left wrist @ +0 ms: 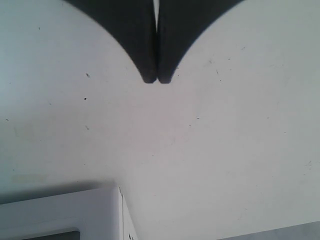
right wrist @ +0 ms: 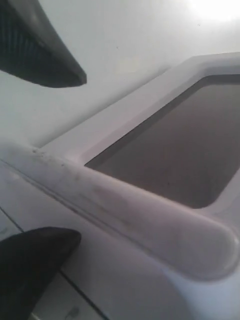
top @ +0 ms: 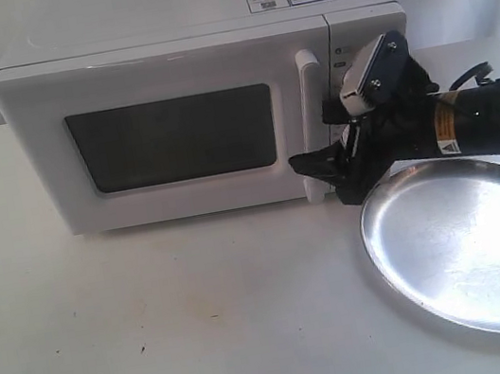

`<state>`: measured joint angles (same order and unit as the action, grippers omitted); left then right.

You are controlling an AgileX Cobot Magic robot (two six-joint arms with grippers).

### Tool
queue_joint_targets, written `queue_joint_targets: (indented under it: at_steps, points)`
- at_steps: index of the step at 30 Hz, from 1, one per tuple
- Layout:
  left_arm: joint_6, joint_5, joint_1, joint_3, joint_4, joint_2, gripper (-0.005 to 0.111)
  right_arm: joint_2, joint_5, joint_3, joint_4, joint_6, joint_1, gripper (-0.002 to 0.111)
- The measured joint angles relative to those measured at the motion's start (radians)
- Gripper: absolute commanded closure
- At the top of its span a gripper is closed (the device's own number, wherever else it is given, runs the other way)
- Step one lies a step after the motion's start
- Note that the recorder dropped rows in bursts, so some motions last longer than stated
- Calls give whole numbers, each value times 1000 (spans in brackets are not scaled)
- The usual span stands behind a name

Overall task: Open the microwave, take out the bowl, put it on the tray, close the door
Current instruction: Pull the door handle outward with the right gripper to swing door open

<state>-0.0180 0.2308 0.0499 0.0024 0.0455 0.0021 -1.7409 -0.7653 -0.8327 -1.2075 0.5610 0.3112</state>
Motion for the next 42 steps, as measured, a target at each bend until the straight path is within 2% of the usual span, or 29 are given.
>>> queue_joint_targets:
  at_steps: [10, 15, 20, 32, 42]
  points:
    - [0, 0, 0, 0, 0, 0, 107, -91, 77, -30, 58, -67, 51, 108]
    - [0, 0, 0, 0, 0, 0, 107, -102, 28, -30, 78, -102, 49, 108]
    - [0, 0, 0, 0, 0, 0, 107, -116, -45, -33, -8, -123, 33, 108]
    - [0, 0, 0, 0, 0, 0, 107, -118, -39, -33, -22, -136, 32, 108]
    - [0, 0, 0, 0, 0, 0, 107, -83, -15, -33, -94, -39, 33, 108]
